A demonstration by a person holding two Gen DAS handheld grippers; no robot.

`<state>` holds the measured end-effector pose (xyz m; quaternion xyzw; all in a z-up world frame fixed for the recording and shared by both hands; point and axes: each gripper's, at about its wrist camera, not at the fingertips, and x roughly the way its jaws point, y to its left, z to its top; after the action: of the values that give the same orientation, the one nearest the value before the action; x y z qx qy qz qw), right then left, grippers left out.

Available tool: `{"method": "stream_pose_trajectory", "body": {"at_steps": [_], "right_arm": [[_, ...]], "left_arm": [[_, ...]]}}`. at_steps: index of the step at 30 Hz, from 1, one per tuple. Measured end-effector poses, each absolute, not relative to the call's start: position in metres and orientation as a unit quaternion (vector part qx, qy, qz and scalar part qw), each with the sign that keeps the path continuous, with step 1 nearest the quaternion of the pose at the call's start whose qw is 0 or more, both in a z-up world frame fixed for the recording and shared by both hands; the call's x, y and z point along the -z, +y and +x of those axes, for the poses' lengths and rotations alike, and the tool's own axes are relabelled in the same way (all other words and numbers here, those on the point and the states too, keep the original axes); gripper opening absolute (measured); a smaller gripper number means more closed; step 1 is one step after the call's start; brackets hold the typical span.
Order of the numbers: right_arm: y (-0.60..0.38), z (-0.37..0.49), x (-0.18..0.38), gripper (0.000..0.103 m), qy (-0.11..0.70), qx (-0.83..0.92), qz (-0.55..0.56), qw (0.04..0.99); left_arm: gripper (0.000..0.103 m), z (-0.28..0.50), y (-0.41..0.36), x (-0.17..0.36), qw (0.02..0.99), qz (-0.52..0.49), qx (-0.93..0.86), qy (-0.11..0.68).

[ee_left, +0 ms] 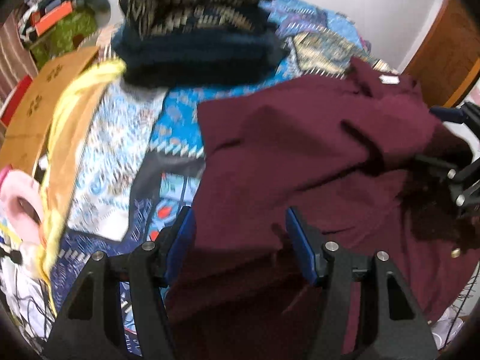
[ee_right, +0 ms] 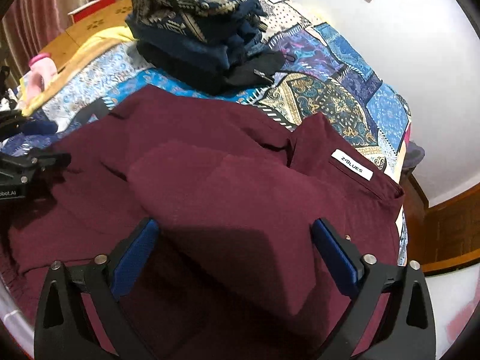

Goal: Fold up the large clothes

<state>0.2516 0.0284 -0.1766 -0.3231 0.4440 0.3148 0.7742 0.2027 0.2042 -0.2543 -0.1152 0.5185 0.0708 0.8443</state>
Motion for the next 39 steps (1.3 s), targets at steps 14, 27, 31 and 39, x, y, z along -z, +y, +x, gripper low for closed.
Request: {"method": "stream_pose_trajectory", "body": {"at_steps": [14, 27, 31, 39], "right_arm": [[-0.061, 0.283, 0.143, 0.010, 0.475, -0.266, -0.120, 0.830], [-0.222, 0.273, 0.170, 0.035, 0.519, -0.136, 0.127, 0.834], [-0.253, 0.259, 0.166, 0.037, 0.513, -0.076, 0.129, 0.845], [-0.274, 0.256, 0.163, 0.063, 0.519, -0.084, 0.175, 0.832]], "left_arm": [[0.063, 0.199, 0.215, 0.290, 0.818, -0.135, -0.086, 0.552], [0.074, 0.191, 0.222, 0.298, 0.816, -0.127, -0.123, 0.550], [0.074, 0.189, 0.224, 0.297, 0.812, -0.129, -0.127, 0.556], [0.074, 0.197, 0.207, 0.255, 0.835, -0.094, -0.116, 0.529]]}}
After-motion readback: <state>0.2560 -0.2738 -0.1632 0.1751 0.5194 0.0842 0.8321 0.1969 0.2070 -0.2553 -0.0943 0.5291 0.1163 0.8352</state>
